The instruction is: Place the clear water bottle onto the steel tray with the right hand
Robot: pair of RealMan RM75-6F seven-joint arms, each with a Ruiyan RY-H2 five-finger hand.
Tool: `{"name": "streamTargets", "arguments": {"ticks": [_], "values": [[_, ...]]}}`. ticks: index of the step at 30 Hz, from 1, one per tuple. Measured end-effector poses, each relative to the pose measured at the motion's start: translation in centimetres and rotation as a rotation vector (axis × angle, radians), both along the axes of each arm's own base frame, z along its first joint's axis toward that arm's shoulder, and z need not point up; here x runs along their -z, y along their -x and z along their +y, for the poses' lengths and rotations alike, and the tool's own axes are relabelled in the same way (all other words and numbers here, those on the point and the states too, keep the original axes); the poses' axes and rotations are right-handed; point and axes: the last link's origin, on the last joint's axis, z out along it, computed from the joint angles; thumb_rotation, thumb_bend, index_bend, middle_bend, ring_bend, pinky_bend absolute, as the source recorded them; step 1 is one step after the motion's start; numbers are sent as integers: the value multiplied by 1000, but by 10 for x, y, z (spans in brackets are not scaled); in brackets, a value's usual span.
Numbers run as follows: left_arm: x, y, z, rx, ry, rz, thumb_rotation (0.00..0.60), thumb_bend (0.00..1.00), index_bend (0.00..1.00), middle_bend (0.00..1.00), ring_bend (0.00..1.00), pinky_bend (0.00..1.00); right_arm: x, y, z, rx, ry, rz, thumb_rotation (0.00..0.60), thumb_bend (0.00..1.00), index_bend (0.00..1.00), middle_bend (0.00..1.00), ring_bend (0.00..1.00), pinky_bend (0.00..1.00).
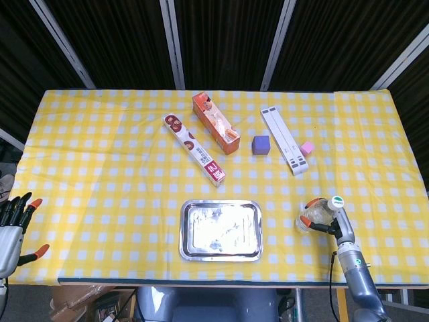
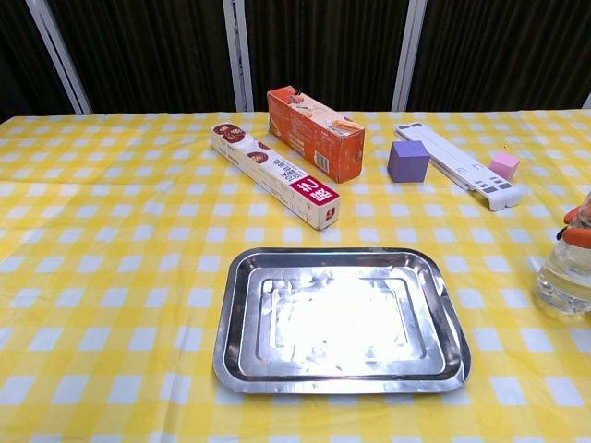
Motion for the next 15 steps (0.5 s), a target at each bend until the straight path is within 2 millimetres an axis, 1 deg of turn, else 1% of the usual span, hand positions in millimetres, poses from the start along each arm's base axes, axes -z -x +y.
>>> {"name": "streamTargets", "arguments": {"ticks": [4, 7, 15], "values": [[-1, 0, -1, 2, -4, -1, 600, 192, 114, 0, 0, 0, 1, -5, 2, -26, -5, -15, 600, 327, 854, 612, 289, 0], [-2, 0, -1, 3, -9, -5, 600, 192, 115, 0, 0, 0, 1, -14, 5, -72, -14, -19, 600, 327, 853, 612, 289, 0], [-6, -1, -2, 15, -24, -24, 600, 192, 115, 0, 0, 0, 7, -60, 15, -222, -43, -14, 600, 327, 854, 612, 289, 0]]}}
